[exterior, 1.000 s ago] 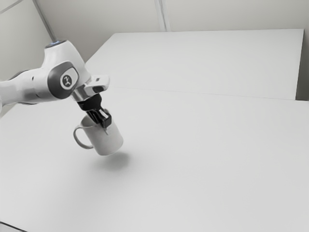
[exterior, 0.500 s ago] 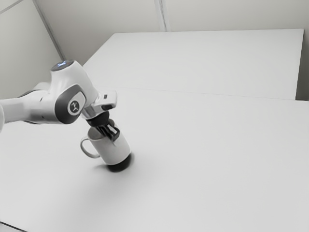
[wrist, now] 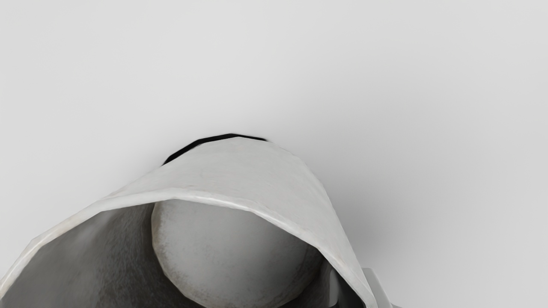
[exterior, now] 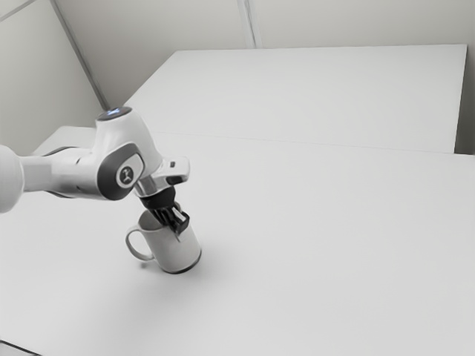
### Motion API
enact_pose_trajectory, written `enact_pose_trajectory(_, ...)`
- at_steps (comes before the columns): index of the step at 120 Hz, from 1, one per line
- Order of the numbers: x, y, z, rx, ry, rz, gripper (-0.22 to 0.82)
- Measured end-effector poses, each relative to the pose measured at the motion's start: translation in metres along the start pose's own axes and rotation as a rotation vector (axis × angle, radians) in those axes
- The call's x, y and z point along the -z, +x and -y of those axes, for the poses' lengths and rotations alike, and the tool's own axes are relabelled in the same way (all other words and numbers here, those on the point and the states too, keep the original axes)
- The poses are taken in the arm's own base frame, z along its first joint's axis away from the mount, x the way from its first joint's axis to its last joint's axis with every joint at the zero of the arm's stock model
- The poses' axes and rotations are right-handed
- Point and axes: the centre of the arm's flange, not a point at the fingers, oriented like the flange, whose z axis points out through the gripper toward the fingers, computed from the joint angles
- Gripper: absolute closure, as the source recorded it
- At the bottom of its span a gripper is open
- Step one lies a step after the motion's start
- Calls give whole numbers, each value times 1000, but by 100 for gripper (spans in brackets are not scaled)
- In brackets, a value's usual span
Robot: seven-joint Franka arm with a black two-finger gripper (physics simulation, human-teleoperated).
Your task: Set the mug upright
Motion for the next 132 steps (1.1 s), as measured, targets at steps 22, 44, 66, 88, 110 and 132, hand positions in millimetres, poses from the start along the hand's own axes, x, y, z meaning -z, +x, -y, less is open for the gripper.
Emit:
enact_pose_trajectory(22,5,3,-10,-16,7,-12,35)
enact_pose_trajectory(44,58,22,-14,-19,22,-45,15)
enact_pose_trajectory(66,113,39,-19,1,28,10,6)
enact_pose_trajectory(88,154,58,-18,61,15,68,3)
enact_pose_trajectory(110,186,70,-18,119,34,86,1)
enact_pose_trajectory(132,221,72,-16,179,56,51,0)
